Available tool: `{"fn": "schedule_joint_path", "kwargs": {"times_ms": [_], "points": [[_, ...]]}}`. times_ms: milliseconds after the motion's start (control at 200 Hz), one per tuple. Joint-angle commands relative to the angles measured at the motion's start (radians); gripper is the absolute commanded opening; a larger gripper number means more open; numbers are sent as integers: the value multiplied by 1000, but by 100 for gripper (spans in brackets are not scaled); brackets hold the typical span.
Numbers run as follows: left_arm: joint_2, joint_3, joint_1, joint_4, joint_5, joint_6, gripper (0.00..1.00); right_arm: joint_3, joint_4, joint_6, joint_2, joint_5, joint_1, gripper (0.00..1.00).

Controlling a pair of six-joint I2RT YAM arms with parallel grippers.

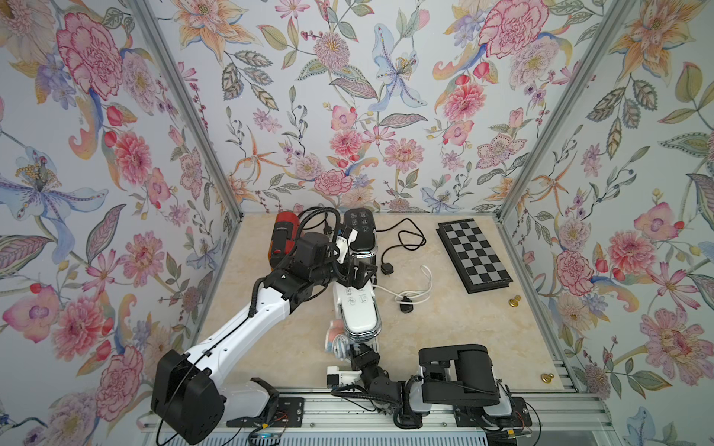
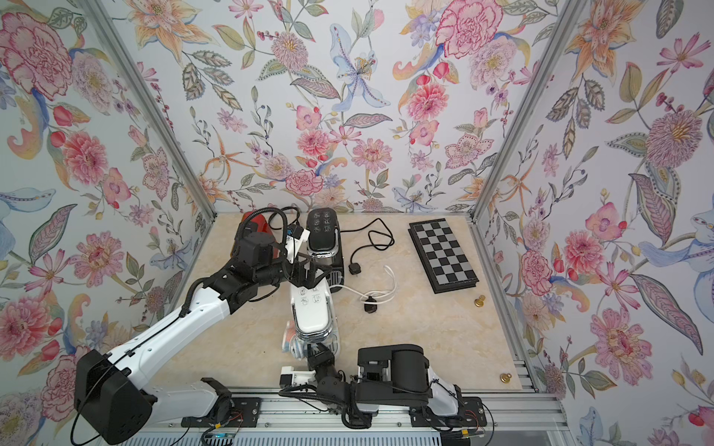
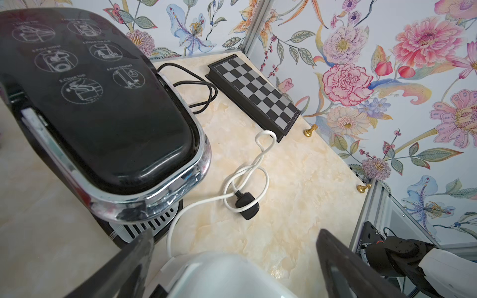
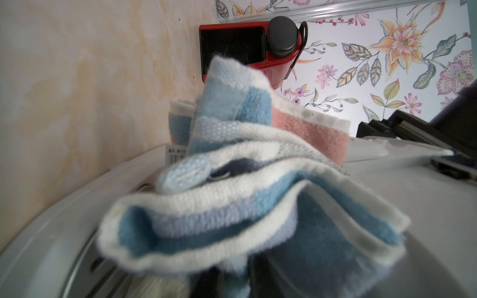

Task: Wipe the surface of a coffee machine
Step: Wipe the dirt from the surface of the coffee machine.

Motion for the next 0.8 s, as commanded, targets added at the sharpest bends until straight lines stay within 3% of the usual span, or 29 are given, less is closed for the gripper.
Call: {"fn": "schedule_joint_path", "kwargs": {"times_ms": [0, 190, 540, 791], "points": [[9, -5, -13, 12, -2, 8, 99, 16, 87, -18, -2, 36, -18, 0], [7, -6, -15, 23, 1, 3, 99, 12, 85, -38, -43, 20, -65, 0], [9, -30, -17, 40, 6, -10, 99, 11, 82, 13, 70, 42, -64, 0], [9, -29, -21, 51, 6, -16, 99, -10, 84, -27, -28, 59, -34, 0]]}}
